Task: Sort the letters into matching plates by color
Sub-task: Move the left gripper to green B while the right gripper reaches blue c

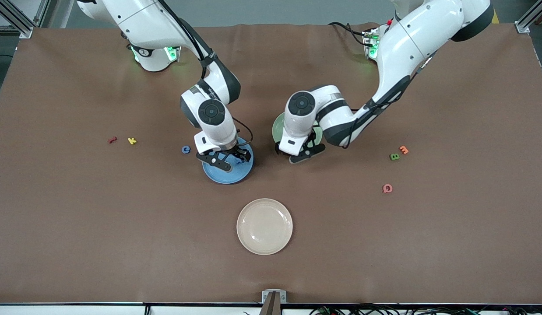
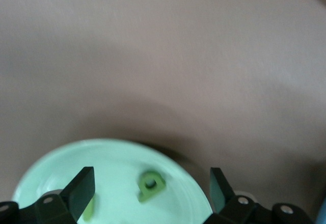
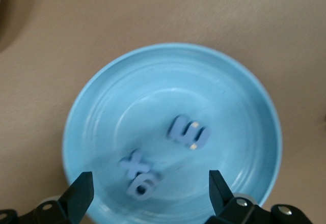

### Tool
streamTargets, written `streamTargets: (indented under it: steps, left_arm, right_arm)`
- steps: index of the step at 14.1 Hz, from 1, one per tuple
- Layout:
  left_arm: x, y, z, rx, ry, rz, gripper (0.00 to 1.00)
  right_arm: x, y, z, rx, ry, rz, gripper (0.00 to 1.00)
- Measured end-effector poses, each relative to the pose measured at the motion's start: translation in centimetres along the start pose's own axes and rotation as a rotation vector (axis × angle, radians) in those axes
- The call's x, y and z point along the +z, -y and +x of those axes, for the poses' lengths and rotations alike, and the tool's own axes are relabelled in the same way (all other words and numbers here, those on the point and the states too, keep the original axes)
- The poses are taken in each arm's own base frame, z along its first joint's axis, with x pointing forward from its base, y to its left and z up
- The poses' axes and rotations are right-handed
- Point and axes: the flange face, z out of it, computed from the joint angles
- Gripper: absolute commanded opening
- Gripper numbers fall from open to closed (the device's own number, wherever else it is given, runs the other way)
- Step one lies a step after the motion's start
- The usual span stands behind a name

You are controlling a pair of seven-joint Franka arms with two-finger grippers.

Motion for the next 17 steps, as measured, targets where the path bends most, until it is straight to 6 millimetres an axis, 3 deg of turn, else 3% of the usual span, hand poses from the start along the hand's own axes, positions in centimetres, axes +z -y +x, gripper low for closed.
streamTargets:
  steps: [3,7,11,14,17]
  left_arm:
    - [-0.7,2.4,3.7,0.052,0.011,-0.010,0.99]
    - [-1.3,7.7,7.9,0.088,0.051,-0.021,0.99]
    - [-1.1,13.2,10.4,0.152,0.037,0.022,0.99]
    - [-0.9,16.7,11.6,0.219,0.013,0.063,0.99]
    - [-1.0,21.1,13.4,0.285,0.005,0.068,0.99]
  right_arm:
    - [0.5,-2.6,2.6,-0.059,0.007,-0.012,1.00]
    - [0.6,-8.9,4.8,-0.145,-0.002,-0.002,1.00]
    - [1.3,-14.5,4.0,-0.202,-0.023,0.015,1.00]
    - [3.5,-18.2,3.5,-0.243,-0.044,0.036,1.00]
    - [5.2,-20.5,2.8,-0.252,-0.043,0.038,1.00]
